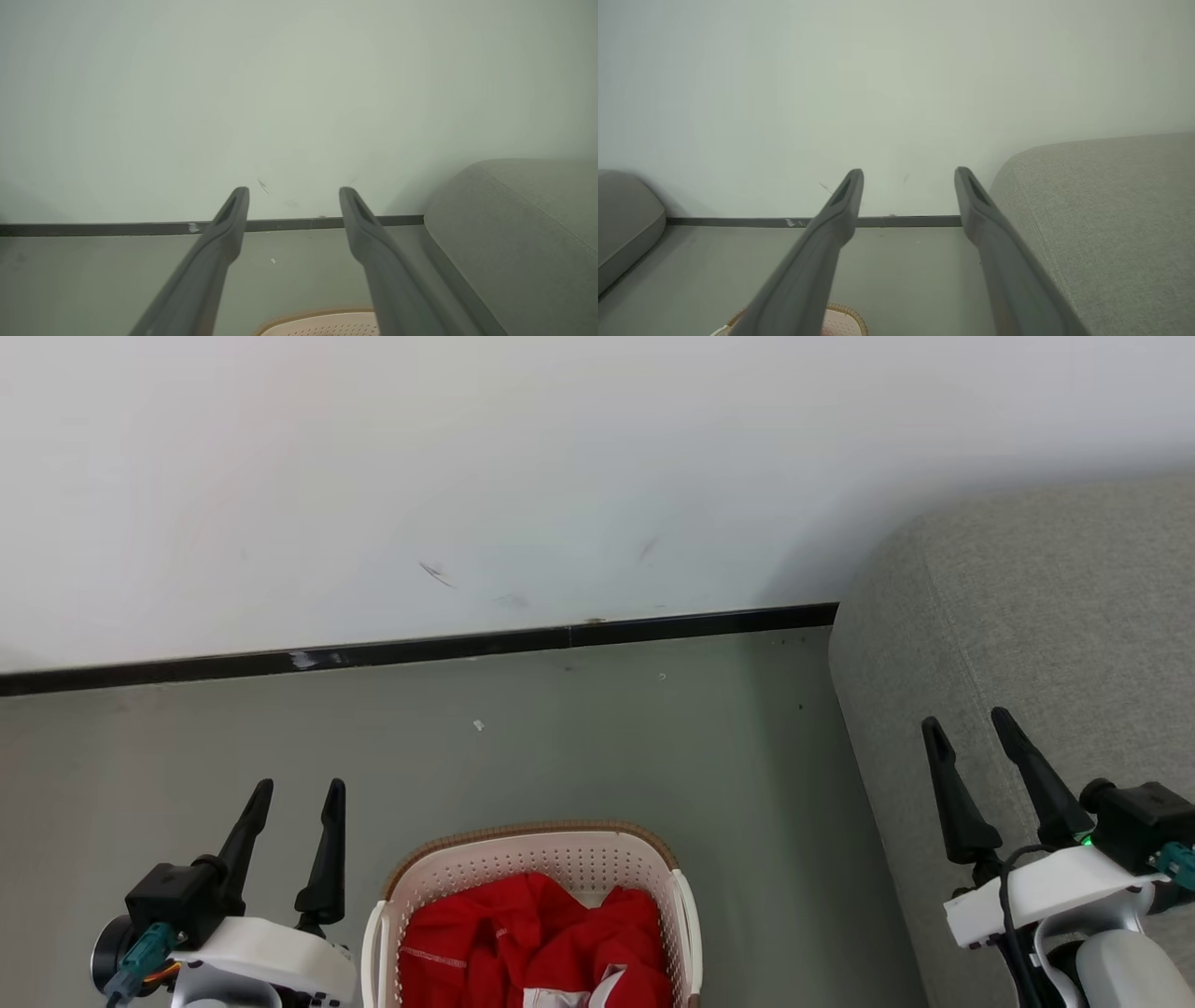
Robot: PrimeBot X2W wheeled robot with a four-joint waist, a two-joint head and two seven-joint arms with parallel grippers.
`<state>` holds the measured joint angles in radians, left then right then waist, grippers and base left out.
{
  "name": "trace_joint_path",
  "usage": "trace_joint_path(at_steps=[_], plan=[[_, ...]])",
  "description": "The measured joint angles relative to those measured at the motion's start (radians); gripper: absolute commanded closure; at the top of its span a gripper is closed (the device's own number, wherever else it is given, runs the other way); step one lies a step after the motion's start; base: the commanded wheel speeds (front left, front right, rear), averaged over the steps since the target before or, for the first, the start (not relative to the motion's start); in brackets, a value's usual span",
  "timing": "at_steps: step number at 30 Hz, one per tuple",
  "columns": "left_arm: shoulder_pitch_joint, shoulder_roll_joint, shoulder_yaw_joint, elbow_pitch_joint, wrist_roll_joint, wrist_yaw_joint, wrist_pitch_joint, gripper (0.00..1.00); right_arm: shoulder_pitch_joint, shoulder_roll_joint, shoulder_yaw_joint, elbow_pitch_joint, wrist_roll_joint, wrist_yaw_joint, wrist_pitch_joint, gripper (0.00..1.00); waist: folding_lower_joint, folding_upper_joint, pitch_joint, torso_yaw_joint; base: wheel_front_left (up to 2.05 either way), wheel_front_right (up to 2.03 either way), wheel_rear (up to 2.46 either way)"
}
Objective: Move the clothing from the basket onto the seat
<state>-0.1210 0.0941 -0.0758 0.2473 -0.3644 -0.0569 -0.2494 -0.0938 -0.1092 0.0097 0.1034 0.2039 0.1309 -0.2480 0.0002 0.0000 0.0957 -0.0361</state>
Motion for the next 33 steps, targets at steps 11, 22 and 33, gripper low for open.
trace_joint_path(at_steps=[11,22,33], plan=[[-0.036,0.0,-0.011,0.015,0.0,-0.009,0.0,0.0,-0.044,-0.001,0.016,-0.011,0.0,0.0,0.0,0.0,0.0,0.0,0.074,-0.02,0.0,0.0,0.0],[-0.068,-0.001,-0.045,0.049,-0.001,-0.027,0.012,0.0,-0.076,0.013,0.023,-0.021,0.0,0.0,0.0,0.0,0.0,0.0,0.156,-0.04,0.0,0.0,0.0],[-0.133,-0.002,-0.084,0.096,0.0,-0.043,0.038,0.0,-0.14,0.021,0.02,-0.036,0.0,0.0,0.0,0.0,0.0,0.0,0.245,-0.062,0.0,0.0,0.0]])
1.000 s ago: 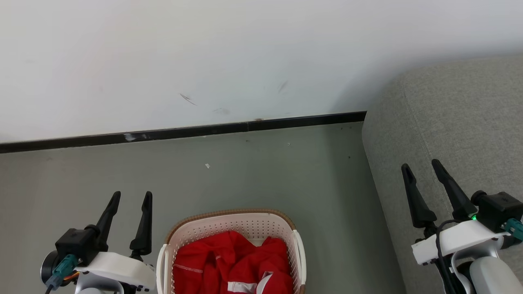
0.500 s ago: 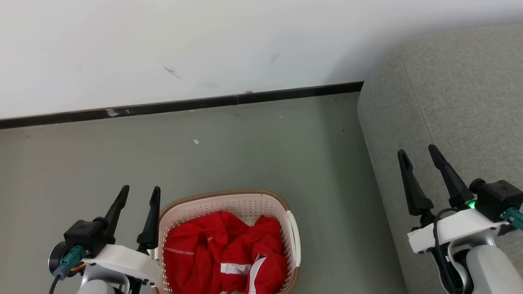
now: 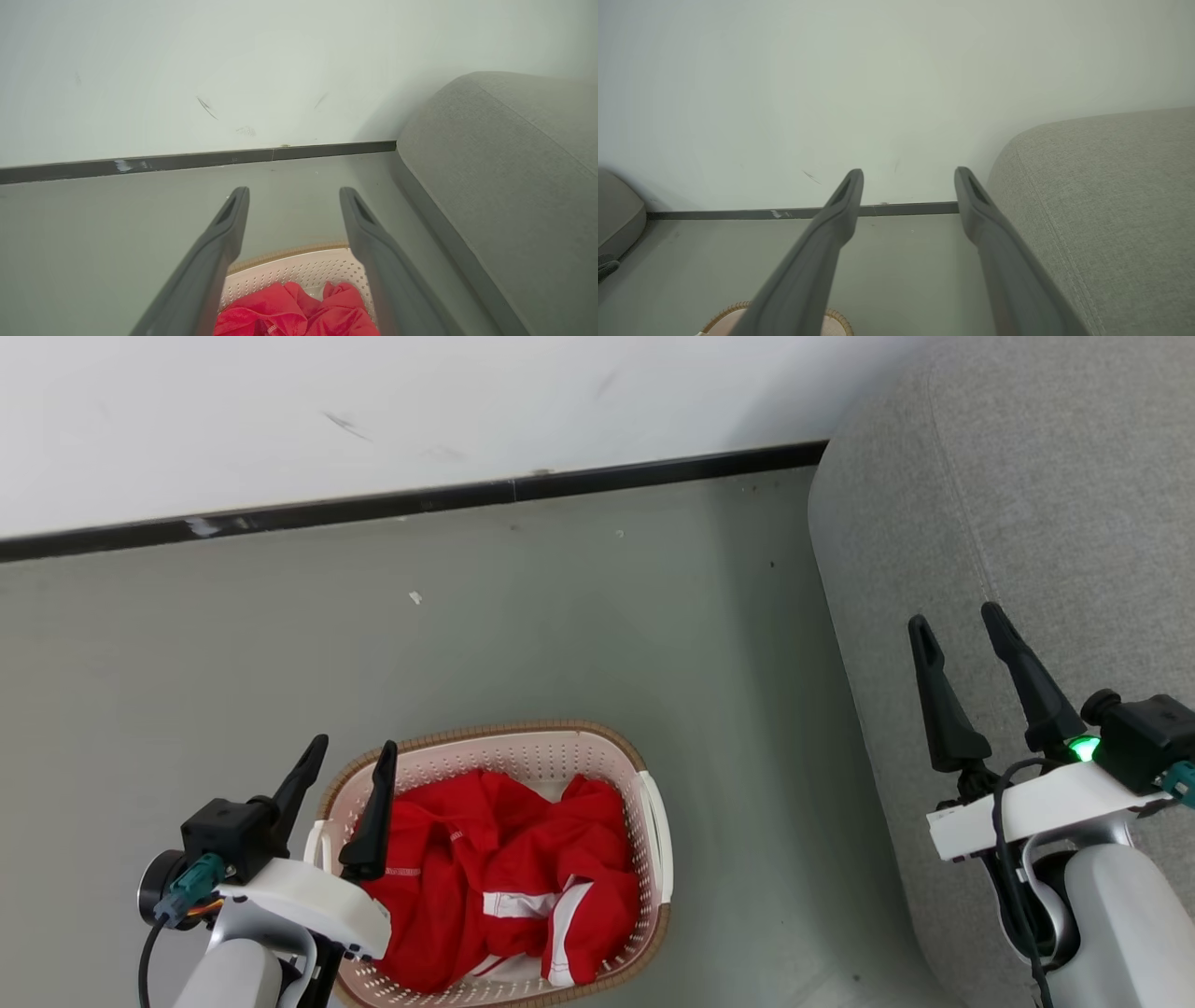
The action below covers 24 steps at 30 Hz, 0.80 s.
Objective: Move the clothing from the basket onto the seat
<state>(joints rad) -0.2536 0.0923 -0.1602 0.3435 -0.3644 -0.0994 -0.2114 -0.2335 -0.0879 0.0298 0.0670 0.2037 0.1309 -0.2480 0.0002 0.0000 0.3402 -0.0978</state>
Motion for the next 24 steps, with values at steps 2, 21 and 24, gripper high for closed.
trace_joint_path(at_steps=[2,21,24], plan=[[-0.011,0.0,-0.007,0.01,0.001,0.0,0.008,0.0,-0.008,0.003,-0.003,-0.006,0.0,0.0,0.0,0.0,0.0,0.0,0.016,-0.005,0.0,0.0,0.0],[-0.119,0.007,-0.072,0.154,0.015,-0.01,0.059,0.0,-0.088,0.021,0.014,-0.031,0.0,0.0,-0.004,0.0,0.0,0.0,0.156,-0.048,0.0,0.0,0.0],[-0.138,0.007,-0.088,0.175,0.027,-0.019,0.066,0.0,-0.101,0.023,0.02,-0.031,0.0,0.0,-0.004,0.0,-0.0001,0.0,0.178,-0.055,0.0,0.0,0.0]])
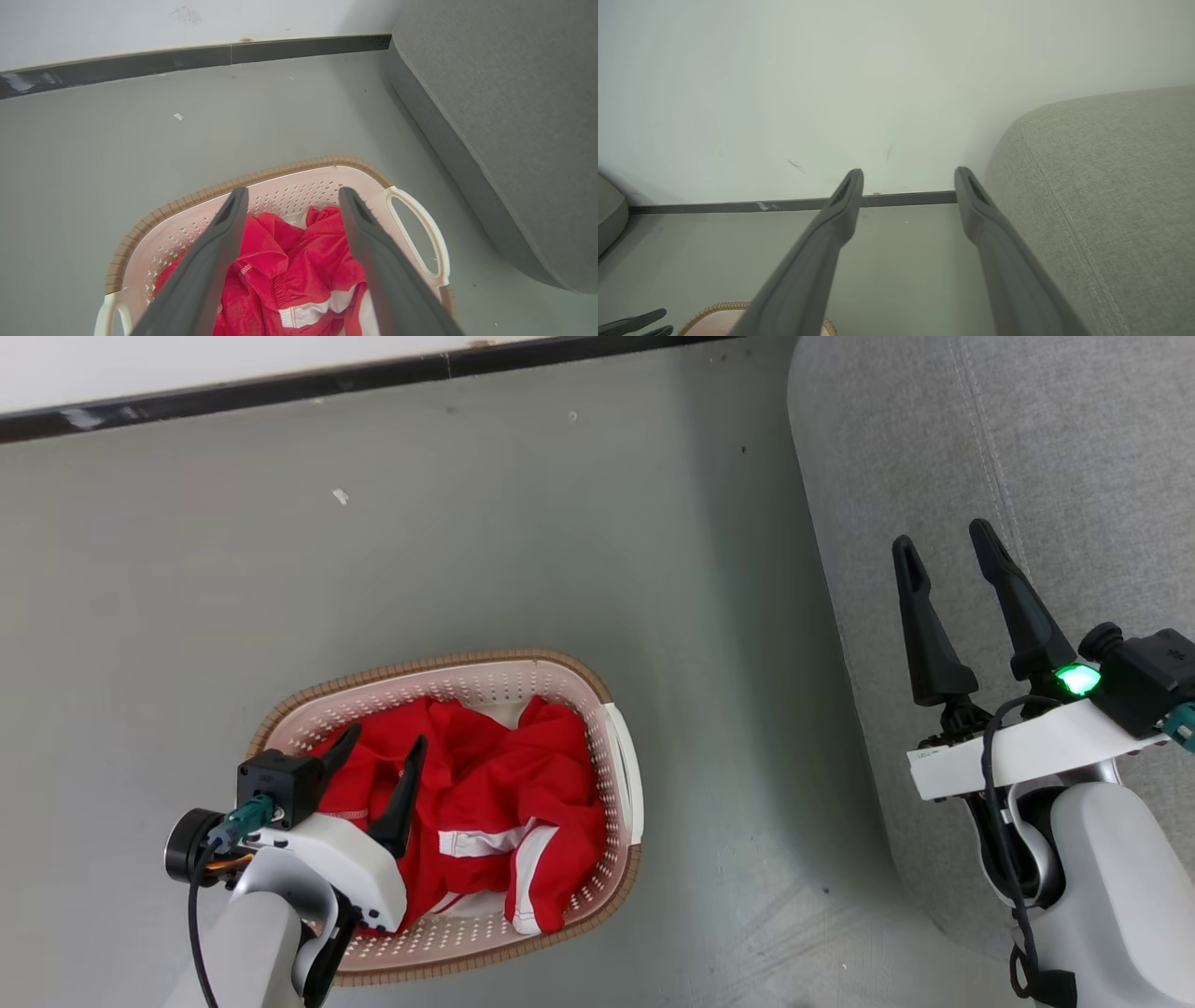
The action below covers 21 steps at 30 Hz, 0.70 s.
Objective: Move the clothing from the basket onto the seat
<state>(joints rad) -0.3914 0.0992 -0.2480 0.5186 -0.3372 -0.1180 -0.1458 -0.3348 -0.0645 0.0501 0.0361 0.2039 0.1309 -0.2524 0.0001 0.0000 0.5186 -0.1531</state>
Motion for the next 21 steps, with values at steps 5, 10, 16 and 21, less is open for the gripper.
trace_joint_path(at_steps=[5,10,16,21], plan=[[-0.042,-0.005,-0.014,0.061,0.002,0.0,0.023,0.0,-0.024,0.003,0.009,-0.002,0.0,0.0,0.0,0.0,0.0001,0.0,0.044,-0.014,0.0,0.0,0.0],[-0.08,-0.005,-0.026,0.116,0.003,0.0,0.044,0.0,-0.038,0.005,0.022,-0.002,-0.002,0.0,-0.002,0.0,0.0001,0.0,0.08,-0.026,0.0,0.0,0.0],[-0.136,-0.004,-0.027,0.172,0.004,0.0,0.058,0.0,-0.063,0.006,0.028,-0.006,-0.002,0.0,-0.003,0.0,0.0,0.0,0.122,-0.04,0.0,0.0,0.0],[-0.168,0.0,-0.027,0.225,0.004,0.0,0.073,0.0,-0.064,0.007,0.027,-0.012,-0.002,0.0,-0.003,0.0,0.0001,0.0,0.157,-0.054,0.0,0.0,0.0]])
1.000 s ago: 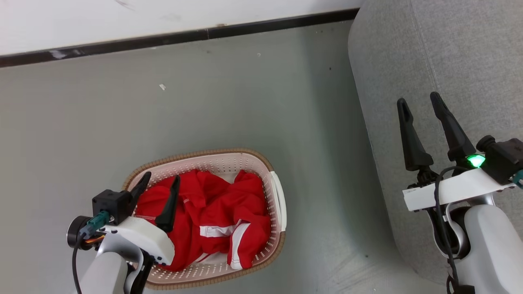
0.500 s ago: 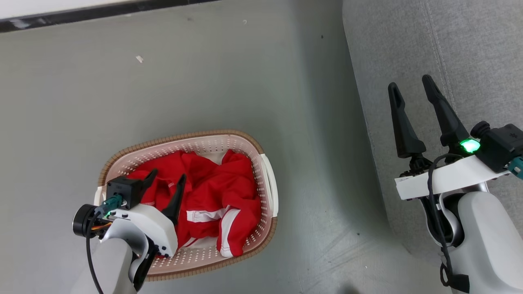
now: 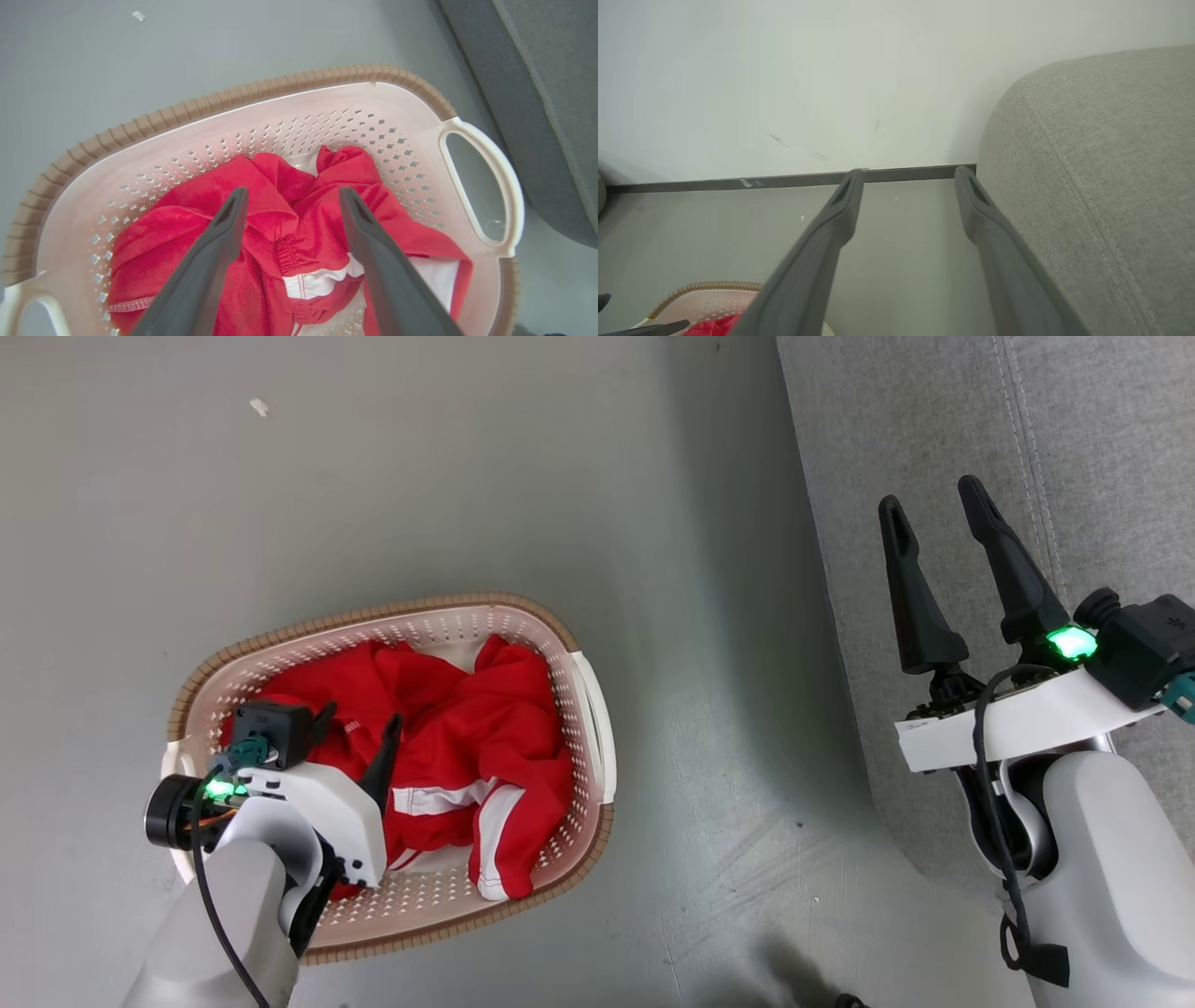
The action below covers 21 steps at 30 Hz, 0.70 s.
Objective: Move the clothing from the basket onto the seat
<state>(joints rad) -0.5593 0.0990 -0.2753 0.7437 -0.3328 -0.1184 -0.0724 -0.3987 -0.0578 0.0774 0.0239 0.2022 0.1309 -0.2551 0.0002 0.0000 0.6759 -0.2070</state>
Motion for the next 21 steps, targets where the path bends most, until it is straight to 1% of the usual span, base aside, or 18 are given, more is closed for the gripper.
trace_joint_path(at_steps=[5,12,17,21], plan=[[-0.038,0.002,0.007,0.048,0.0,0.0,0.01,0.0,-0.003,0.002,-0.001,-0.012,0.0,0.0,0.0,0.0,0.0,0.0,0.034,-0.016,0.0,0.0,0.0],[-0.089,0.026,0.011,0.109,0.011,0.003,0.024,0.0,-0.024,0.006,0.0,-0.021,0.0,0.0,0.0,0.0,0.0,0.0,0.082,-0.04,0.0,0.0,0.0],[-0.117,0.034,0.011,0.15,0.021,0.014,0.037,0.0,-0.042,0.008,0.004,-0.028,0.002,0.0,0.0,0.0,0.0,0.0,0.115,-0.057,0.0,0.0,0.0],[-0.135,0.049,0.01,0.187,0.03,0.033,0.055,0.0,-0.044,0.009,0.015,-0.03,0.007,0.0,0.0,0.0,0.0,0.0,0.141,-0.071,0.0,0.0,0.0]])
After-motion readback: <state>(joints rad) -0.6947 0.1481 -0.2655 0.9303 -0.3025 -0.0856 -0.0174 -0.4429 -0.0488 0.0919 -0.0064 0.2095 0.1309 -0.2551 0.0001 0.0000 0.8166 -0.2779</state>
